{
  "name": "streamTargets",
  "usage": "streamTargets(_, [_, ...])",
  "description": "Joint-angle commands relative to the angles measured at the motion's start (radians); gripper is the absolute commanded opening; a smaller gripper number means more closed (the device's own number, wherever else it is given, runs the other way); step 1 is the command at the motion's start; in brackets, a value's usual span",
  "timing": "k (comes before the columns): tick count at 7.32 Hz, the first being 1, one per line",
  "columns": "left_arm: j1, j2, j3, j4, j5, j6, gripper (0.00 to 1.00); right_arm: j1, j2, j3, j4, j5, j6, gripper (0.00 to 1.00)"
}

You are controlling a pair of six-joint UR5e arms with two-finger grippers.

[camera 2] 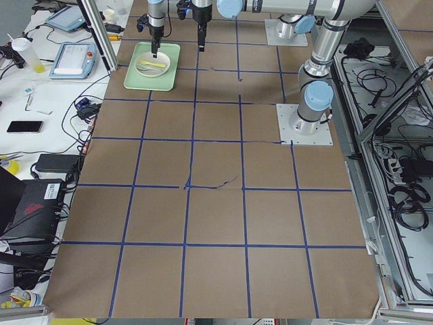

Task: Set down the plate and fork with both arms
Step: 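Move the right gripper over the plate above the yellow fork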

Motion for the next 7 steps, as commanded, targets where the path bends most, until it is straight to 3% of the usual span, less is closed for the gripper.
streamTargets(1, [0.0, 0.003, -0.012, 0.001, 0.001, 0.0, 1.0, 0.004, 0.033, -0.012, -0.026, 0.001, 0.009, 0.87])
streamTargets(3, [0.0, 0.006, -0.012, 0.001, 0.001, 0.0, 1.0, 0.004, 0.034, -0.012, -0.028, 0.004, 0.029, 0.73])
streamTargets(7, [0.0, 0.006, -0.012, 0.001, 0.001, 0.0, 1.0, 0.009, 0.042, -0.004, -0.029, 0.028, 0.043, 0.7])
